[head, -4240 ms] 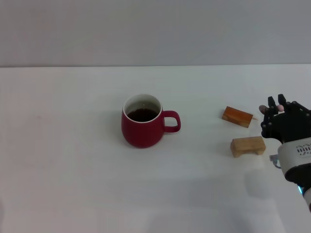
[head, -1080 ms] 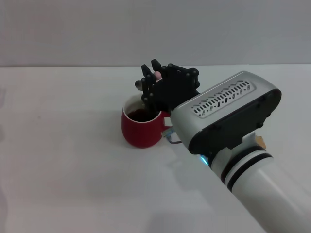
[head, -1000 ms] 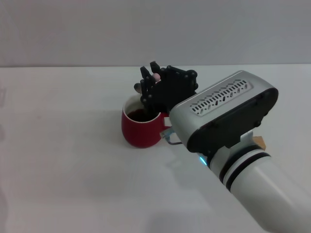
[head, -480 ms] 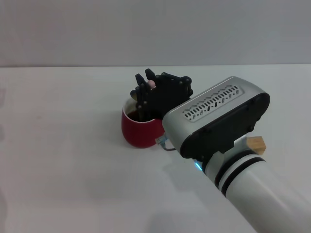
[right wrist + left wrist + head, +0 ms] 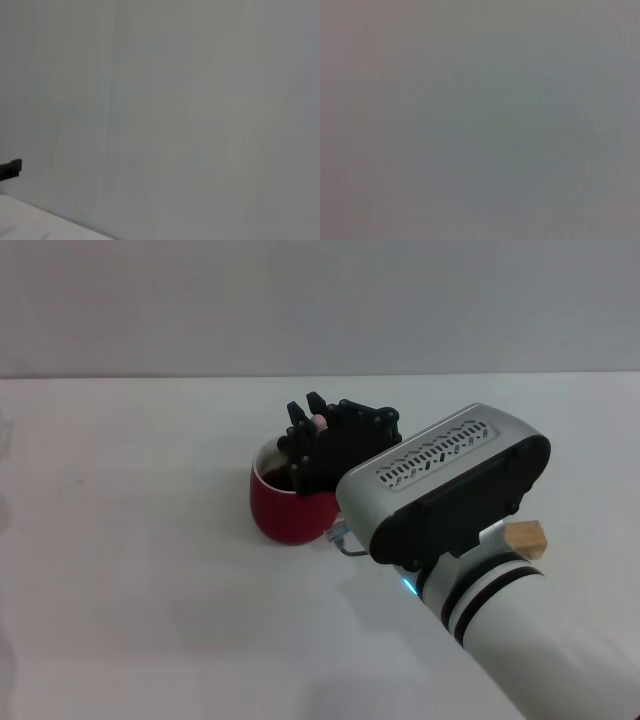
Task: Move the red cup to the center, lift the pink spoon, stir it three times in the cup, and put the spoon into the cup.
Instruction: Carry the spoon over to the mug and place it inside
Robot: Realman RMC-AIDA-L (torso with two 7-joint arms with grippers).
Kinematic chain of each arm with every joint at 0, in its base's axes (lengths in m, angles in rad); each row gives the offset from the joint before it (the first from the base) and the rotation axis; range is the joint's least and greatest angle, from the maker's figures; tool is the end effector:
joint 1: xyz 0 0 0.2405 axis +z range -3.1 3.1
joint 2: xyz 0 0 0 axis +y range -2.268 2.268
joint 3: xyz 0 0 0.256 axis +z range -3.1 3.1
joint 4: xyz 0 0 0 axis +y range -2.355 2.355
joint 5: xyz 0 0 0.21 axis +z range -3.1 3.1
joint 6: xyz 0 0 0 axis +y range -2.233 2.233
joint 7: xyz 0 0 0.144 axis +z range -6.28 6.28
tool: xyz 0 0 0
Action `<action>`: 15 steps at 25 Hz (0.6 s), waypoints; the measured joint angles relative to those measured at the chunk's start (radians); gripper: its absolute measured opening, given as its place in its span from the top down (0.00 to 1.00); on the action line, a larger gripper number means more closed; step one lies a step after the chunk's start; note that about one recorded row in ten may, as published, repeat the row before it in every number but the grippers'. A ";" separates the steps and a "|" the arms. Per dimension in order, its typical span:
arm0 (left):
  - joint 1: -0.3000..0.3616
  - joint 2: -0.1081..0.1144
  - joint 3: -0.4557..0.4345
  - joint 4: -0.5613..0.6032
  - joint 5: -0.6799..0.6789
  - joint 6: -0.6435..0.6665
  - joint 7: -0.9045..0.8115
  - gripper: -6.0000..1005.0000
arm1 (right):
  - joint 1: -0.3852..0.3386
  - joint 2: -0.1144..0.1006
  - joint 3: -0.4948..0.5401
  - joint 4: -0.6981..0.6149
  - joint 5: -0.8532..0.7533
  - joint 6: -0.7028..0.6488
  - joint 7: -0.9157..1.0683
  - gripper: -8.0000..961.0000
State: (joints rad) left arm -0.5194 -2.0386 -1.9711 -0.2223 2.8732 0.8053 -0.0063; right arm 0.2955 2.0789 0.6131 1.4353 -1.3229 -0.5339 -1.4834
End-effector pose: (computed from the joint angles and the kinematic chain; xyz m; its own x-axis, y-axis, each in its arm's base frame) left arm -0.3801 0.3810 0.0791 0.7032 0.0337 0.7102 0.6626 0.3311 -0.6718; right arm 0.0886 0.2853 -0.1137 0.8261 -0.0703 -0.5591 -0.5083 -0.5211 -0.6856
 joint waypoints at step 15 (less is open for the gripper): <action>0.000 0.000 0.000 0.000 0.000 0.000 -0.003 0.16 | 0.096 0.001 -0.006 -0.101 0.121 0.006 -0.001 0.85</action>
State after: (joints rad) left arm -0.5193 -2.0388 -1.9711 -0.2224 2.8731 0.8053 -0.0092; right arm 0.3915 2.0797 0.6074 1.3339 -1.2023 -0.5280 -1.4847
